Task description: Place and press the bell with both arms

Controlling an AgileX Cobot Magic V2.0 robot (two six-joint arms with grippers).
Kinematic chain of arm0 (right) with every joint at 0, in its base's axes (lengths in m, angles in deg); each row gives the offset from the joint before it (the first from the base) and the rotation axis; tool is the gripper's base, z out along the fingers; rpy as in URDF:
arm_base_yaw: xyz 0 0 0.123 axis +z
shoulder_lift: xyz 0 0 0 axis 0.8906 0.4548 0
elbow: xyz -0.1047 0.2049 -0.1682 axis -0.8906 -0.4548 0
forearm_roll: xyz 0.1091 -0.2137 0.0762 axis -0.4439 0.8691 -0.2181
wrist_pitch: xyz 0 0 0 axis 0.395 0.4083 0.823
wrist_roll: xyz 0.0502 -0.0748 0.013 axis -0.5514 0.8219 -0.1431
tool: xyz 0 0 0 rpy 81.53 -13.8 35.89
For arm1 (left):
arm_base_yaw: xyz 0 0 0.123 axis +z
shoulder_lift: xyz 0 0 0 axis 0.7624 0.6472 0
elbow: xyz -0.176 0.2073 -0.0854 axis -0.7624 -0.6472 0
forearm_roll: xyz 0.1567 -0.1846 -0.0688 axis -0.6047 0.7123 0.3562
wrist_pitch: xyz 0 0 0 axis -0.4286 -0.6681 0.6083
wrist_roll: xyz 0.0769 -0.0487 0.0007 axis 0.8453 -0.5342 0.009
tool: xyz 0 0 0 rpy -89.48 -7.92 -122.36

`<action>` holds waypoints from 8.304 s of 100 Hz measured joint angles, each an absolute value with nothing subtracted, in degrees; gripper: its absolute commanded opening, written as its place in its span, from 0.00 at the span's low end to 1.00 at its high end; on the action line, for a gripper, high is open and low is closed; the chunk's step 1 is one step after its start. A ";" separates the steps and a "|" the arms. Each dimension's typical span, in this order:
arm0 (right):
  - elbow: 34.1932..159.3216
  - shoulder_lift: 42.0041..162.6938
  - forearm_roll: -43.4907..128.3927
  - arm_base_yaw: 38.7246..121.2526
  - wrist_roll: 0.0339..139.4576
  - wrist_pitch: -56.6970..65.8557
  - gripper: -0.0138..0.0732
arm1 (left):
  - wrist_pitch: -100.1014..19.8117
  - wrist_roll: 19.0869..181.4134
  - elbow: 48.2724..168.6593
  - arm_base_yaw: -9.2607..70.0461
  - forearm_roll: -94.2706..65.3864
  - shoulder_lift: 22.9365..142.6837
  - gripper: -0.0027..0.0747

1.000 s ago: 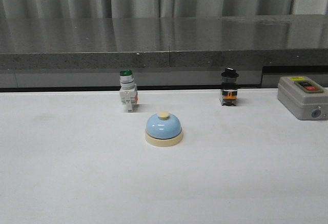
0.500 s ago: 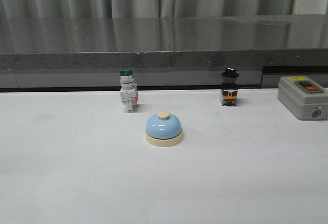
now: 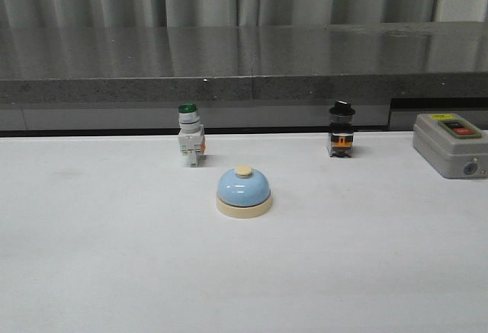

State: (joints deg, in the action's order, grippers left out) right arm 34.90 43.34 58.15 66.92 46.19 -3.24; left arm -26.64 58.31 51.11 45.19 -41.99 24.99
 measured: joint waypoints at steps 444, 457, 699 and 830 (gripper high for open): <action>120.21 158.50 40.93 92.53 59.59 32.71 0.09 | -26.67 58.31 51.11 45.45 -42.02 24.99 0.01; 120.55 159.67 40.93 92.53 59.59 32.71 0.09 | -26.67 58.31 51.11 45.45 -42.02 24.99 0.01; 72.32 66.45 43.03 73.29 59.69 29.91 0.09 | -26.67 58.31 51.11 45.45 -42.02 24.99 0.01; 50.04 54.57 50.31 73.29 59.69 3.91 0.09 | -26.67 58.31 51.11 45.45 -42.02 24.99 0.01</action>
State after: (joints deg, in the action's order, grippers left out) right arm 50.04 54.57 50.31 73.29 59.69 3.91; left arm -26.67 58.31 51.11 45.45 -42.02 24.99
